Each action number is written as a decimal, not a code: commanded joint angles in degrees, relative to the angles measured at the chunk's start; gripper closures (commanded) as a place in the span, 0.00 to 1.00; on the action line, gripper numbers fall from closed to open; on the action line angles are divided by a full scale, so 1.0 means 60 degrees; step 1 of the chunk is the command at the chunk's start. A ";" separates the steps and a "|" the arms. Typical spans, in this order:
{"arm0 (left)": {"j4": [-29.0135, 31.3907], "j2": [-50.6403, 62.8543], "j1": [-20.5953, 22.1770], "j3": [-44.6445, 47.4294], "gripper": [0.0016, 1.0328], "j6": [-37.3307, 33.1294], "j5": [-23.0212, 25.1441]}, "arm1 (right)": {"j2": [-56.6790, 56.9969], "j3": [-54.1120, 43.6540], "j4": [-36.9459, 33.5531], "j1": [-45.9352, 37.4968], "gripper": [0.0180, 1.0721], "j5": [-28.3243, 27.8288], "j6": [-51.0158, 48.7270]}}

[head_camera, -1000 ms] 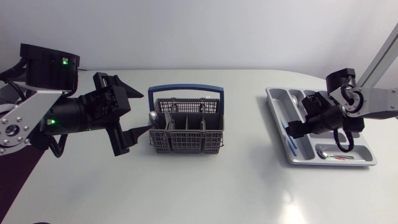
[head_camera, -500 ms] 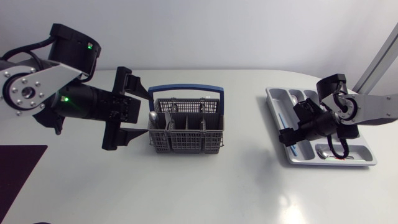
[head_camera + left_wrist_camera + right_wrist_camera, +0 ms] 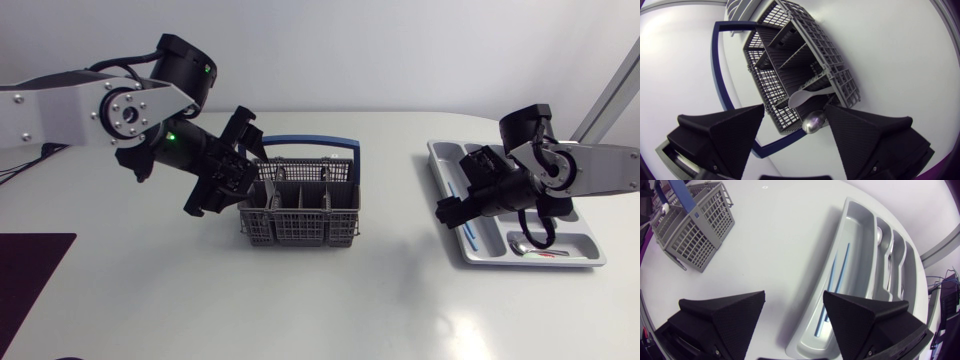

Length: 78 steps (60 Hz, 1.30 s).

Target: Unload the cutlery basket into the drawer organizer.

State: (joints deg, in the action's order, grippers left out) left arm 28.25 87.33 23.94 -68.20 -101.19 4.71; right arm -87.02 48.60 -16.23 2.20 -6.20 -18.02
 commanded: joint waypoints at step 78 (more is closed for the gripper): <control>-0.0094 0.2247 0.0843 -0.1260 0.71 -0.1153 -0.2294 | 0.1145 -0.0776 0.0141 0.0820 0.20 -0.0037 0.0235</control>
State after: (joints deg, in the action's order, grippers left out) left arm 27.38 99.07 28.69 -74.43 -106.39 -8.49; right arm -79.72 45.19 -16.05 6.70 -6.20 -18.00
